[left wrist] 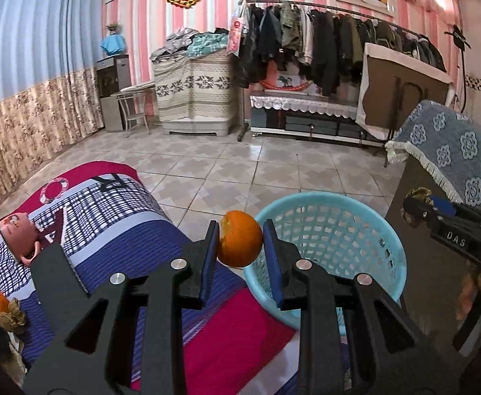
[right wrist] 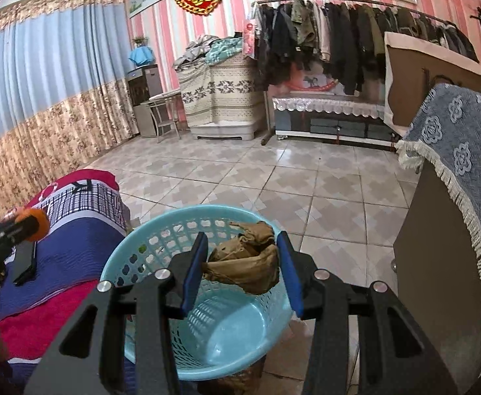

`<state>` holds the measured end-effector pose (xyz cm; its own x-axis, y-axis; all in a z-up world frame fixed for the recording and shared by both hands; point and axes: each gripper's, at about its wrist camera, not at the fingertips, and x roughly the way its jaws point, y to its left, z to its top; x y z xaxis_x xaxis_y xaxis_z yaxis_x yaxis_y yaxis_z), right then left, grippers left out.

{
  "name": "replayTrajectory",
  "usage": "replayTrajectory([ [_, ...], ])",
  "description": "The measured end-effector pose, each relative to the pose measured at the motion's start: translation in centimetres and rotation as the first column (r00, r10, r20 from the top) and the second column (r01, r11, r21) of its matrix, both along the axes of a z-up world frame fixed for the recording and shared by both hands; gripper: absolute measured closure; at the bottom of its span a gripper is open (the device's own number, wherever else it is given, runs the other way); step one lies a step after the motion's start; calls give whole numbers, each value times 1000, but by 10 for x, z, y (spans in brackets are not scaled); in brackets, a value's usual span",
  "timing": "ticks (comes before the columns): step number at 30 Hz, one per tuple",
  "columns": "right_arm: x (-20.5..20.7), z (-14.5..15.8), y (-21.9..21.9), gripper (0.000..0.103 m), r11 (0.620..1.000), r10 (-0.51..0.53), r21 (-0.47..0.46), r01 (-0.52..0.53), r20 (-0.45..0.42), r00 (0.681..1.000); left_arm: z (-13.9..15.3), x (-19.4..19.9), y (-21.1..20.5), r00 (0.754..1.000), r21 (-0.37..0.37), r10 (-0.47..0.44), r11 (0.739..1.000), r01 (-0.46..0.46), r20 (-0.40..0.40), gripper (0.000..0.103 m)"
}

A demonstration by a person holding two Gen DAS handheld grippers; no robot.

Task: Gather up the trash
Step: 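Drop the orange peel into the basket with the left tool while the right tool holds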

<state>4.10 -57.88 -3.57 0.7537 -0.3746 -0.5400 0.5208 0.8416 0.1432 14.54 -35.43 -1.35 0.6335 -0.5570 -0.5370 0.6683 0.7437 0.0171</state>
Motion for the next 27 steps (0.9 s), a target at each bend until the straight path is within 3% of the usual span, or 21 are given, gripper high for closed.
replayTrajectory([
  [15,1,-6,-3,60,999,-10,31,10,-3,1000,-6,-2,-20,999,17,-36,999,36,1,81],
  [18,1,-8,-3,60,999,-5,37,5,-6,1000,-1,3,-7,1000,-2,-23,1000,23,-4,80],
  [23,5,-9,0,60,999,12,48,-13,7,1000,5,26,41,996,18,88,996,-89,22,80],
  [26,7,-8,4,60,999,25,41,-25,6,1000,-3,40,61,989,38,145,989,-145,4,70],
  [27,9,-7,6,60,999,30,40,-31,6,1000,-5,41,62,989,38,148,988,-148,-5,59],
])
